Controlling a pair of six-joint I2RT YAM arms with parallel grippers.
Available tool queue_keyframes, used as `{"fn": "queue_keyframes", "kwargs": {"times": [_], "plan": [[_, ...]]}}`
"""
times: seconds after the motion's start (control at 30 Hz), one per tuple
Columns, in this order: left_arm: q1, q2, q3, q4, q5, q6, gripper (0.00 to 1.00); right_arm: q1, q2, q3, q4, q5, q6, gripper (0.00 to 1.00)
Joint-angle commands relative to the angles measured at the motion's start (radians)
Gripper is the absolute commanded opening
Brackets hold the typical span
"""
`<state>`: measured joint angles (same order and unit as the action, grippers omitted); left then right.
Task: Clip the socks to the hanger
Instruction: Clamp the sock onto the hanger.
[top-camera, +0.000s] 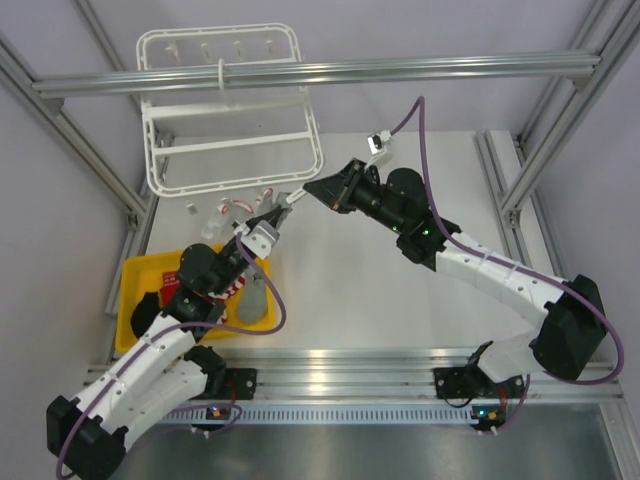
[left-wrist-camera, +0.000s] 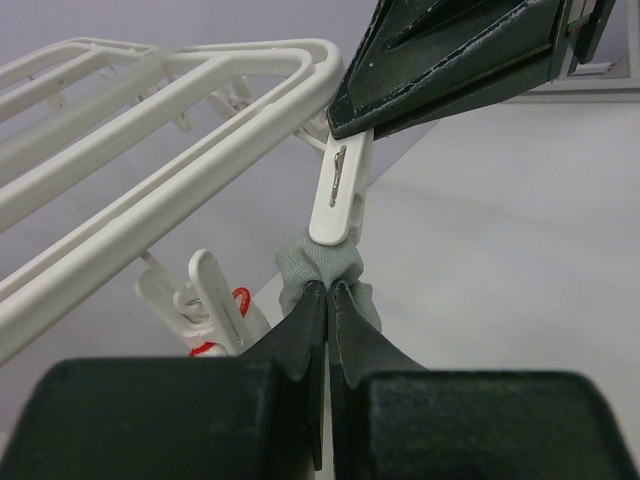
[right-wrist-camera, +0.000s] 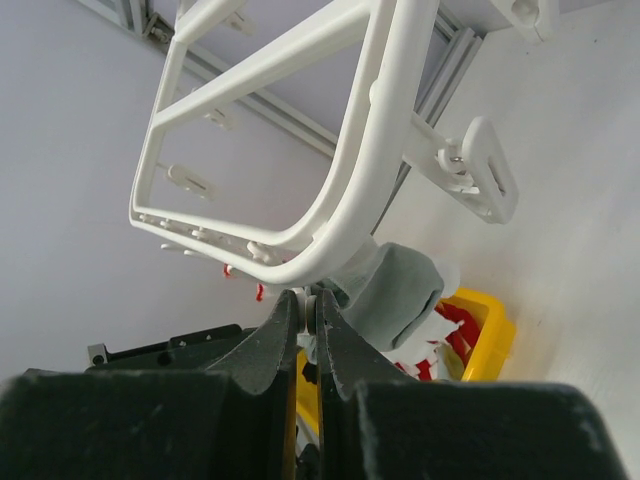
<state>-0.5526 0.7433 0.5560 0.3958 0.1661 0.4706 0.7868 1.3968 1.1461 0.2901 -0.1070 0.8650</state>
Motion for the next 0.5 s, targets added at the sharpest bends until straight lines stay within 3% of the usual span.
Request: {"fn": "queue_keyframes", "kwargs": {"times": [0.0,0.47], "plan": [[-0.003,-0.005,0.044,0.041,0.039,-0.015,0.0,-0.011,-0.013,0.033,-0.002,0.007,-0.008,0.0],[-0.004,0.059,0.078,0.072,0.0,-0.01,0.0,0.003,-0.005,0.046,0.014,-0.042,0.002,0.0]]}}
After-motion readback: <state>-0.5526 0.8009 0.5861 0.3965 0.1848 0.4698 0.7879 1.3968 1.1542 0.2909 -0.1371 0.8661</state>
